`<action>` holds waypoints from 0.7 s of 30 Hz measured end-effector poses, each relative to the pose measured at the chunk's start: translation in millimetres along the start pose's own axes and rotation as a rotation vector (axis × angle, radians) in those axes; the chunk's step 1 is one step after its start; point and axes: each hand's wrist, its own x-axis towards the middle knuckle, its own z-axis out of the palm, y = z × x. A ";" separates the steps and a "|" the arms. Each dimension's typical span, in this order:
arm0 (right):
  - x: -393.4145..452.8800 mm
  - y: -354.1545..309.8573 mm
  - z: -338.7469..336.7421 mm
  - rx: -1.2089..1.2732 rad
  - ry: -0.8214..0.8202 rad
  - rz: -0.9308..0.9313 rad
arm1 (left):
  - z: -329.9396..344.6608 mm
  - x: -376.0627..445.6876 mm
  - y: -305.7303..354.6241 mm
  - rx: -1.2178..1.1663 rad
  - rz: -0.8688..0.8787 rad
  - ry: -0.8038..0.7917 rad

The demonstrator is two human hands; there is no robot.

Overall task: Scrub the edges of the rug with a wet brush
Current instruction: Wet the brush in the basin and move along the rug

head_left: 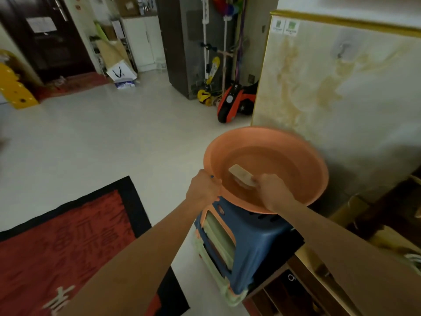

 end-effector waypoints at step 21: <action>-15.2 17.3 -46.8 -0.089 -0.024 0.029 | -9.3 -5.0 10.0 0.014 -0.037 -0.083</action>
